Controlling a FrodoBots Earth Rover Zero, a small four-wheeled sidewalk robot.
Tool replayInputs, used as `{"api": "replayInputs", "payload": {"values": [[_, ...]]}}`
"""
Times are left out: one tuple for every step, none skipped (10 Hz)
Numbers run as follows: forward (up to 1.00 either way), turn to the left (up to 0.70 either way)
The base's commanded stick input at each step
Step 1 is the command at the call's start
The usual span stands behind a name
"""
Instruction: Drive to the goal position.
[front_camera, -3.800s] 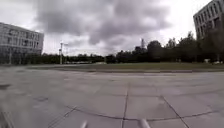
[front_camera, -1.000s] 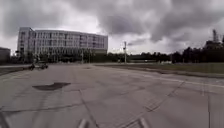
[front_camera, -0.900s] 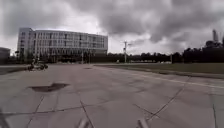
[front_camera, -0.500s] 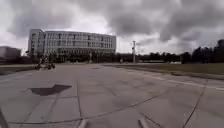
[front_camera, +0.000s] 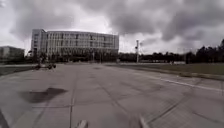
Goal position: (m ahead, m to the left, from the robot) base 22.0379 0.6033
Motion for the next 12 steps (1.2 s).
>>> {"api": "replayInputs", "payload": {"values": [[1.0, 0.06], [1.0, 0.01], [1.0, 0.0], [1.0, 0.0], [1.0, 0.0], [1.0, 0.0], [1.0, 0.0], [1.0, 0.0], [1.0, 0.0], [1.0, 0.0], [1.0, 0.0], [1.0, 0.0]]}}
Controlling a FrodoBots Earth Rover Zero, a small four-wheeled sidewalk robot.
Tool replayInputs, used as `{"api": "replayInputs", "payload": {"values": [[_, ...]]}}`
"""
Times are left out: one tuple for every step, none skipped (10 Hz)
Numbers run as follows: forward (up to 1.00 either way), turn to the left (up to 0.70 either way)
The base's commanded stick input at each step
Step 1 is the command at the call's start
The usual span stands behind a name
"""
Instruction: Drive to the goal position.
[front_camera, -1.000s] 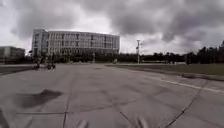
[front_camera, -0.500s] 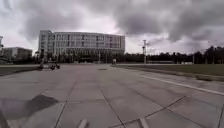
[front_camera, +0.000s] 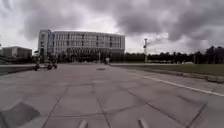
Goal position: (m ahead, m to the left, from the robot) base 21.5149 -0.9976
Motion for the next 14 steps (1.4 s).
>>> {"api": "replayInputs", "payload": {"values": [[1.0, 0.0], [1.0, 0.0], [1.0, 0.0], [1.0, 0.0], [1.0, 0.0], [1.0, 0.0], [1.0, 0.0], [1.0, 0.0], [1.0, 0.0], [1.0, 0.0], [1.0, 0.0], [1.0, 0.0], [1.0, 0.0], [1.0, 0.0]]}}
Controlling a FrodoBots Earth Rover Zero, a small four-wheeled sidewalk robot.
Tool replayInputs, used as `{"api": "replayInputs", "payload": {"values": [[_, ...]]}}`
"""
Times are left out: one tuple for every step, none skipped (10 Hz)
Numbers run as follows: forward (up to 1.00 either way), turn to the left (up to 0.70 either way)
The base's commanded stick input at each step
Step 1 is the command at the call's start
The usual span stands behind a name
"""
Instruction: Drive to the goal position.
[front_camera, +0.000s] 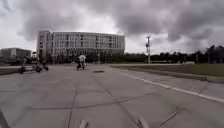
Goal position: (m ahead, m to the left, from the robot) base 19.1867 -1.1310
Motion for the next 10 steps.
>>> {"api": "replayInputs", "payload": {"values": [[1.0, 0.0], [1.0, 0.0], [1.0, 0.0], [1.0, 0.0], [1.0, 0.0], [1.0, 0.0], [1.0, 0.0], [1.0, 0.0], [1.0, 0.0], [1.0, 0.0]]}}
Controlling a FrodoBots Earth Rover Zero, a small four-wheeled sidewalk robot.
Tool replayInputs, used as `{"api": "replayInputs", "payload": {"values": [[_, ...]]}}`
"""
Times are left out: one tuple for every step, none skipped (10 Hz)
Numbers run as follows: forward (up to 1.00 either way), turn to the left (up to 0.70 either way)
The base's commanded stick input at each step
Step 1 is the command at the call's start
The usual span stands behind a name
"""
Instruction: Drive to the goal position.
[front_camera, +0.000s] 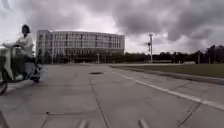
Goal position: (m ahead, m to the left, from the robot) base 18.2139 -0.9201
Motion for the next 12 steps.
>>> {"api": "replayInputs", "payload": {"values": [[1.0, 0.12], [1.0, 0.32], [1.0, 0.4], [1.0, 0.4], [1.0, 0.4], [1.0, 0.4], [1.0, 0.4], [1.0, 0.37], [1.0, 0.26], [1.0, 0.0], [1.0, 0.0], [1.0, 0.0]]}}
